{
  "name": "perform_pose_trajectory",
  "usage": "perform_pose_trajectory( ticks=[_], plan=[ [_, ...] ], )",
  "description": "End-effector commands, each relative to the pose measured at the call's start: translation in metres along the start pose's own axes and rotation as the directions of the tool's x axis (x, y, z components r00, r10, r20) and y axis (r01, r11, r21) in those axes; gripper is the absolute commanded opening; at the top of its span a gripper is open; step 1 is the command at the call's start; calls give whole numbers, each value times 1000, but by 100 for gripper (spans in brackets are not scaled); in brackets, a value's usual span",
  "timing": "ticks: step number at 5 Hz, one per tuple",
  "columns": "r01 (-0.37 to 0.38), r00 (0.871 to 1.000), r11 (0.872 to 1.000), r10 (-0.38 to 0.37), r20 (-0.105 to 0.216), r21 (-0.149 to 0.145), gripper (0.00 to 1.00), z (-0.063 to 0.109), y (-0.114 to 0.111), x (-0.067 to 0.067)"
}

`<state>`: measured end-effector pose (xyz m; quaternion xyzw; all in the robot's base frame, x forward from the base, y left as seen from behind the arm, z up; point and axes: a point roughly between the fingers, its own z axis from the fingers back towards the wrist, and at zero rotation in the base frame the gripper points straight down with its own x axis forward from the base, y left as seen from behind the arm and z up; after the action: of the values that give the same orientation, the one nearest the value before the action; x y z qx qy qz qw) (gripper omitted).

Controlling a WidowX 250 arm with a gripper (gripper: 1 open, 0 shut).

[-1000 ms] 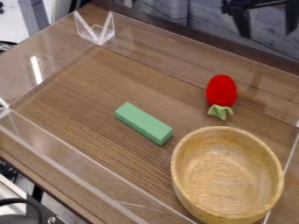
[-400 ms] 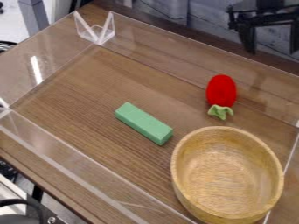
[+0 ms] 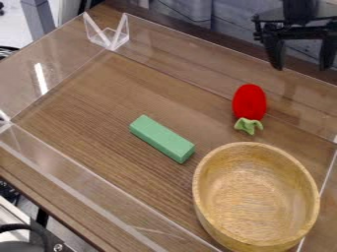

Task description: Move the red fruit to the right

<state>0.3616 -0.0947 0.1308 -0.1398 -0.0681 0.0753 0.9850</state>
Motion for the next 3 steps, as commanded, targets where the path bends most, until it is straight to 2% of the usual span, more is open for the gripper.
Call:
perform_pose_trajectory(
  ticks=[1,2,3],
  plan=[
    [19,996,999,-17,83,-25,100,39,0,-1],
    [58,995,998,-55,88,-30,100,58,19,3],
    [99,992,995,-96,80,-35,100,65,29,8]
  ],
)
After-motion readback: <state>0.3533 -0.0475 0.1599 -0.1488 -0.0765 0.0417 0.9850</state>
